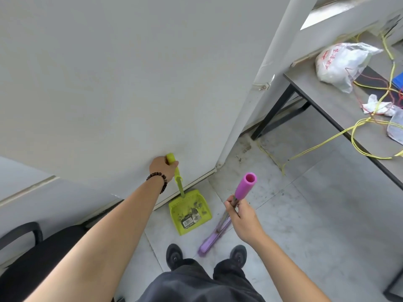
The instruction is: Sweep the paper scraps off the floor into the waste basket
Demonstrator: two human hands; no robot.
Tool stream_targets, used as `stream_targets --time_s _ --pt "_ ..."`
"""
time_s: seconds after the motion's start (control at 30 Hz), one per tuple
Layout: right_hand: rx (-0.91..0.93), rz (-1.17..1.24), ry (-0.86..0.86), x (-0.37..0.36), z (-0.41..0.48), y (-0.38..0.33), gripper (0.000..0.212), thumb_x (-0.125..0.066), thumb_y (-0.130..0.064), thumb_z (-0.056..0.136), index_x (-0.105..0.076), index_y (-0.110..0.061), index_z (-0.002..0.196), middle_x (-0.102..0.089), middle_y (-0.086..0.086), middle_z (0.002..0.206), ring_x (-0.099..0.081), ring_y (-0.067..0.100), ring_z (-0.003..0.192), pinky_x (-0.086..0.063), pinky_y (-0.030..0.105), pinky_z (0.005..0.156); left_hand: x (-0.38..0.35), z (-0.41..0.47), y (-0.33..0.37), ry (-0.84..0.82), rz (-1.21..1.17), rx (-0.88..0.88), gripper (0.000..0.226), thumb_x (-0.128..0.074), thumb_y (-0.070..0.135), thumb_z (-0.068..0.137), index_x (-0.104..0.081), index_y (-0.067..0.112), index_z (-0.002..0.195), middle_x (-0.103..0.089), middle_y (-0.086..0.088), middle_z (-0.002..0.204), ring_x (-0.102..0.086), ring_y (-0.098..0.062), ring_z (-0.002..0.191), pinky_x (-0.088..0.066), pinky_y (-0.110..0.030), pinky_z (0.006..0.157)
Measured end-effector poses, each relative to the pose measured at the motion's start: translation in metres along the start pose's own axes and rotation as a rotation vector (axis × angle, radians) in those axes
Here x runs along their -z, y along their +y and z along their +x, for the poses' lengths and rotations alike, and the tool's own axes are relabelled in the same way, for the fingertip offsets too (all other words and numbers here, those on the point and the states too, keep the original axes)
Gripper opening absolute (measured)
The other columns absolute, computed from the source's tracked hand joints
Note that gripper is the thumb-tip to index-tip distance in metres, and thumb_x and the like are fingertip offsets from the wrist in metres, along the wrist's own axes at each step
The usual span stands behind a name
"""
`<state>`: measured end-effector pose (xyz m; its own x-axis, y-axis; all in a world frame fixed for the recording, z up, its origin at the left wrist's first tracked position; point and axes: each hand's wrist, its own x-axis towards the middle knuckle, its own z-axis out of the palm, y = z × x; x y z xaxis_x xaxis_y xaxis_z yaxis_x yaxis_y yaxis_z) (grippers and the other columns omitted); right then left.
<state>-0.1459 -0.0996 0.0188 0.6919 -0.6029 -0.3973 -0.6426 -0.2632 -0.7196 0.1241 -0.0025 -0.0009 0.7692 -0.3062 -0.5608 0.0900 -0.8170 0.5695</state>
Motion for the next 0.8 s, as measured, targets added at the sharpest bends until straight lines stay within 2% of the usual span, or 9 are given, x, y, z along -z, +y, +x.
stream_targets --time_s 0.07,0.1,0.2,0.3,0.43,0.53,0.67,0.73,0.8 --pt "0.015 -0.063 -0.03 0.002 0.013 -0.014 0.016 -0.047 -0.034 0.1 -0.046 -0.019 0.093 -0.056 -0.003 0.079 -0.052 0.012 0.069 -0.045 0.031 0.066 0.005 0.005 -0.002 -0.047 0.021 0.027 0.04 -0.06 0.043 0.092 -0.061 0.009 0.071 -0.072 -0.015 0.089 -0.07 -0.031 0.091 -0.054 -0.037 0.079" --pt "0.034 -0.092 -0.032 0.001 0.02 -0.024 0.019 -0.047 -0.035 0.1 -0.045 -0.018 0.092 -0.056 -0.002 0.079 -0.053 0.015 0.069 -0.046 0.035 0.066 0.007 0.006 -0.004 -0.069 0.013 0.043 0.043 -0.06 0.047 0.091 -0.064 0.006 0.076 -0.073 -0.016 0.093 -0.07 -0.032 0.091 -0.056 -0.037 0.082" --pt "0.152 -0.126 0.019 -0.002 0.045 -0.063 0.018 -0.047 -0.035 0.1 -0.045 -0.019 0.093 -0.056 -0.001 0.078 -0.055 0.017 0.068 -0.043 0.033 0.059 0.015 0.001 -0.011 -0.077 -0.017 0.069 0.064 -0.056 0.052 0.091 -0.059 -0.005 0.122 -0.063 -0.023 0.124 -0.064 -0.035 0.107 -0.05 -0.044 0.098" --pt "0.232 -0.153 0.054 -0.01 0.074 -0.107 0.018 -0.045 -0.036 0.1 -0.047 -0.018 0.099 -0.052 -0.004 0.077 -0.052 0.013 0.064 -0.039 0.031 0.054 0.028 -0.02 -0.017 0.001 0.086 -0.011 0.058 -0.049 0.045 0.097 -0.047 0.004 0.139 -0.052 -0.011 0.141 -0.051 -0.03 0.128 -0.041 -0.039 0.106" --pt "0.211 -0.248 0.02 -0.029 0.112 -0.134 0.025 -0.042 -0.033 0.102 -0.05 -0.01 0.107 -0.06 0.005 0.09 -0.059 0.025 0.076 -0.045 0.034 0.062 0.042 -0.048 -0.046 0.156 0.143 -0.13 0.053 -0.051 0.038 0.097 -0.043 0.009 0.14 -0.047 -0.008 0.142 -0.047 -0.026 0.129 -0.041 -0.039 0.107" --pt "0.14 -0.267 0.022 -0.04 0.126 -0.14 0.027 -0.041 -0.03 0.103 -0.049 -0.006 0.111 -0.061 0.007 0.095 -0.062 0.029 0.085 -0.044 0.034 0.065 0.049 -0.069 -0.074 0.219 0.247 -0.15 0.051 -0.05 0.037 0.098 -0.043 0.01 0.141 -0.044 -0.009 0.143 -0.045 -0.027 0.13 -0.044 -0.039 0.1" --pt "0.089 -0.301 -0.062 -0.034 0.122 -0.144 0.029 -0.041 -0.031 0.101 -0.047 -0.007 0.117 -0.063 0.01 0.105 -0.062 0.028 0.088 -0.05 0.036 0.07 0.054 -0.085 -0.111 0.147 0.353 -0.088 0.048 -0.047 0.04 0.098 -0.045 0.016 0.14 -0.046 -0.005 0.141 -0.044 -0.024 0.129 -0.044 -0.037 0.101" --pt "0.103 -0.357 -0.122 -0.016 0.118 -0.156 0.038 -0.048 -0.03 0.098 -0.044 -0.007 0.128 -0.061 0.01 0.117 -0.061 0.027 0.099 -0.049 0.033 0.077 0.049 -0.101 -0.135 0.072 0.412 -0.058 0.045 -0.045 0.042 0.097 -0.047 0.019 0.136 -0.049 -0.002 0.136 -0.048 -0.022 0.126 -0.044 -0.034 0.1" --pt "0.119 -0.17 -0.14 0.009 0.109 -0.173 0.055 -0.056 -0.031 0.095 -0.038 -0.007 0.141 -0.058 0.007 0.128 -0.06 0.025 0.111 -0.047 0.029 0.084 0.035 -0.129 -0.168 -0.019 0.466 -0.026 0.039 -0.045 0.043 0.096 -0.051 0.023 0.129 -0.055 0.001 0.13 -0.054 -0.018 0.121 -0.044 -0.028 0.098"
